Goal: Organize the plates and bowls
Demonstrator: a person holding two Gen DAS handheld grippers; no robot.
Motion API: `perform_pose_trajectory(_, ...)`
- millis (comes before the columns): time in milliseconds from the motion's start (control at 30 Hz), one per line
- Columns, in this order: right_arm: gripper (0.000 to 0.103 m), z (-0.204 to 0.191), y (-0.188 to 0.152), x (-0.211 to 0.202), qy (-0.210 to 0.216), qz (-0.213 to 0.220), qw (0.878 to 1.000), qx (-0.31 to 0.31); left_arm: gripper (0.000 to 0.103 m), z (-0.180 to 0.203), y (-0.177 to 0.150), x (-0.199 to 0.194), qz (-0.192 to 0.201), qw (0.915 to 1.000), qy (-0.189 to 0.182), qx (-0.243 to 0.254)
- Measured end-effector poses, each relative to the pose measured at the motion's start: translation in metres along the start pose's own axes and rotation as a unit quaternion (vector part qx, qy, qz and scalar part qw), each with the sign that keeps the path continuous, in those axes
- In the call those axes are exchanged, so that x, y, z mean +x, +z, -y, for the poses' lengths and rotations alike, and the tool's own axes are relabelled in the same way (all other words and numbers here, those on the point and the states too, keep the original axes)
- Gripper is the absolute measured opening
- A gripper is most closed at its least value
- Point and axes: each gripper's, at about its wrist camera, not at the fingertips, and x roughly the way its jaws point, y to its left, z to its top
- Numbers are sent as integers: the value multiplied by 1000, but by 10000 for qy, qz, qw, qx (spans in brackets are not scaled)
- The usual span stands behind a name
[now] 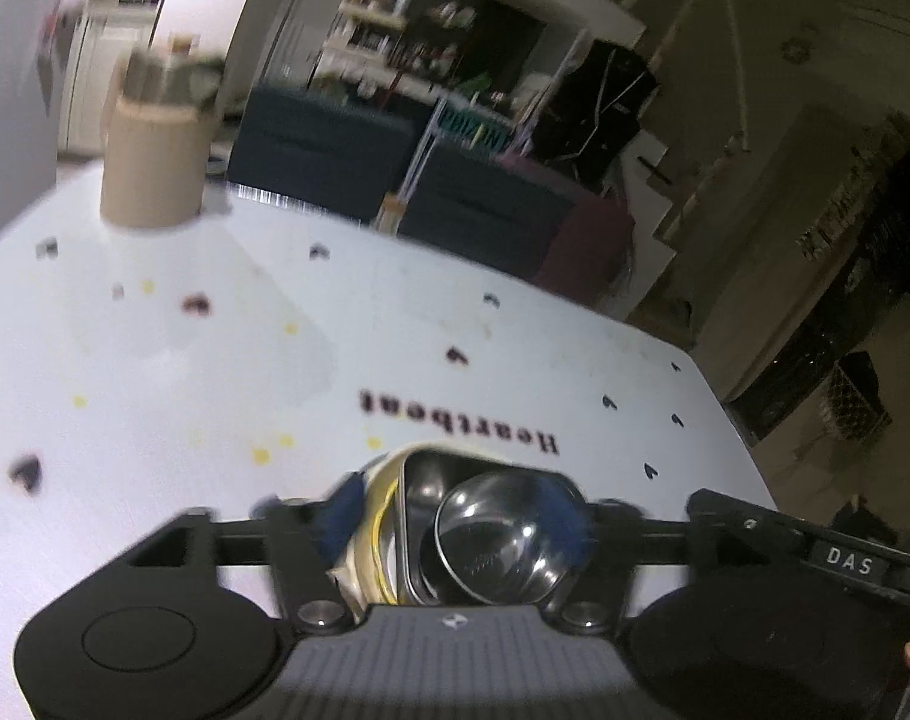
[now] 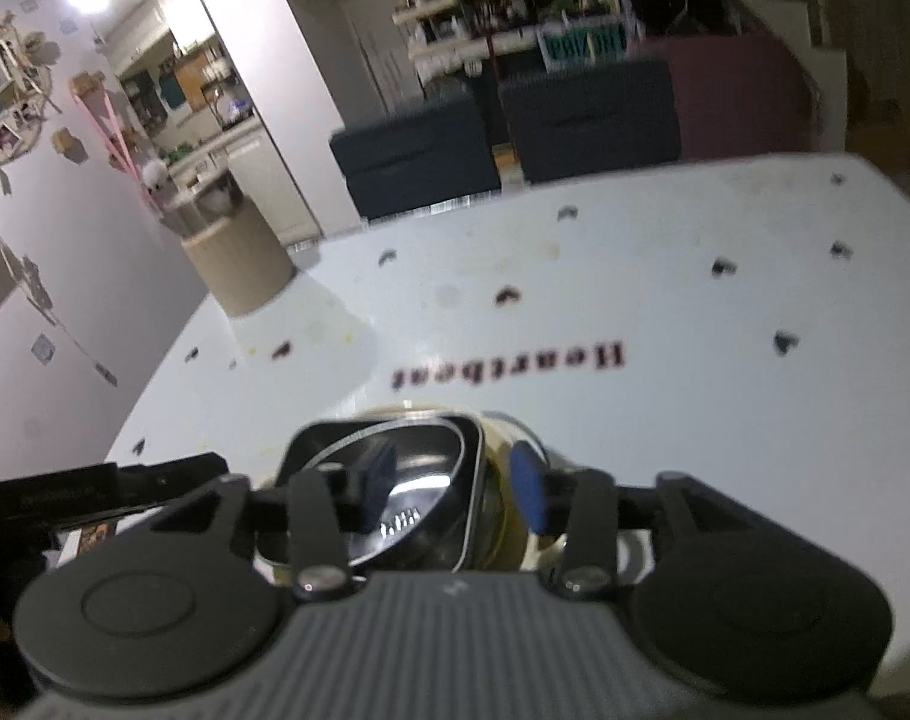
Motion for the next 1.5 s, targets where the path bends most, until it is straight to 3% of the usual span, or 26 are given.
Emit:
perform_pose_trajectory(200, 84, -11, -5, -39, -420, 618, 9963, -414, 103, 19, -1, -35, 384, 9984, 121, 396)
perform_pose_trajectory(267, 96, -13, -10, -52, -483, 836, 9943, -459, 103, 23, -6, -46, 578, 9966, 190, 547)
perform_pose_trajectory(333, 102, -15, -16, -63, -560, 1026, 9917, -540, 103, 29, -9, -55, 637, 9945, 311, 767)
perform_pose_trajectory(533, 103, -18, -38, -83, -767, 1360, 9858, -624, 103, 37, -25, -79, 812, 9891, 512, 1120)
perform_pose_trajectory(733, 103, -19, -64, -92, -874, 1431, 9828, -770, 103, 37, -50, -87, 1001, 9809, 944, 1377)
perform_pose_trajectory(1100, 103, -16, -98, -89, -1287, 1477, 9763, -926, 103, 32, -83, -81, 784, 9772, 1046, 1671)
perform_pose_trajectory(1500, 103, -14, -125, -77, -1409, 1308, 9752, -1093, 103, 28, -107, -74, 716, 9739, 1211, 1784)
